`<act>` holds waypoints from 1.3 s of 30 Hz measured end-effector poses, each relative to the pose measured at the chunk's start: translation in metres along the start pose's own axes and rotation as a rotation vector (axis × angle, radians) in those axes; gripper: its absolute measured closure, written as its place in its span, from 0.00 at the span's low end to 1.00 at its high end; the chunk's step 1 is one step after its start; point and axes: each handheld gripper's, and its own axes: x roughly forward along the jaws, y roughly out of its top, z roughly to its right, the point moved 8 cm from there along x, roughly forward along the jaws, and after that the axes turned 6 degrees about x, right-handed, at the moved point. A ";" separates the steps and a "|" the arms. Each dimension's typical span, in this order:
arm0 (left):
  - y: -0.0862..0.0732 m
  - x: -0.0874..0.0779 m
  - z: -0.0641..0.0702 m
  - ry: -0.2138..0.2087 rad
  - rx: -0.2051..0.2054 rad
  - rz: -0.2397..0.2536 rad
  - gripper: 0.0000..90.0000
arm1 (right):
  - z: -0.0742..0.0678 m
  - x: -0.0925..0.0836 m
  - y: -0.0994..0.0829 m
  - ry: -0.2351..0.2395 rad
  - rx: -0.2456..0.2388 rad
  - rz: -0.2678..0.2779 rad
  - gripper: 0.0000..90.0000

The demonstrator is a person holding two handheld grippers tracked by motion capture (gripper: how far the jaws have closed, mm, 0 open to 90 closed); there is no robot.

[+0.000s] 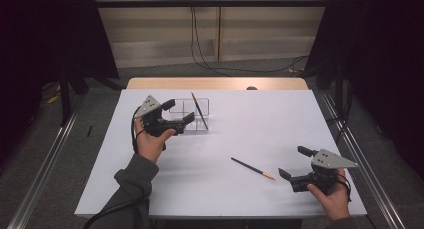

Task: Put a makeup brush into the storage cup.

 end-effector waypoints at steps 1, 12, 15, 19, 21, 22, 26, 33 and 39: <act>-0.001 -0.003 -0.001 0.001 0.016 -0.007 0.01 | 0.000 0.000 0.000 0.002 -0.002 -0.002 0.00; -0.004 -0.024 -0.006 0.028 0.015 0.002 0.02 | 0.000 0.002 0.001 0.005 -0.003 -0.001 0.00; -0.006 -0.029 -0.005 0.021 0.026 -0.013 0.02 | 0.000 0.004 0.003 0.008 -0.002 0.005 0.00; -0.010 -0.036 -0.004 0.028 0.040 -0.024 0.03 | 0.000 0.008 0.005 0.012 0.000 0.009 0.00; -0.011 -0.038 -0.003 0.021 0.036 -0.025 0.03 | 0.000 0.009 0.004 0.018 -0.003 0.003 0.00; -0.012 -0.040 -0.004 0.033 0.043 -0.025 0.03 | -0.001 0.010 0.005 0.021 0.000 0.005 0.00; -0.014 -0.047 -0.003 0.023 0.049 -0.019 0.04 | 0.000 0.010 0.005 0.018 0.003 0.007 0.00; -0.021 -0.054 -0.002 0.010 0.023 -0.027 0.02 | 0.000 0.012 0.008 0.024 0.005 0.018 0.00; -0.024 -0.058 0.002 -0.009 0.024 -0.029 0.00 | 0.001 0.010 0.006 0.021 0.005 0.011 0.00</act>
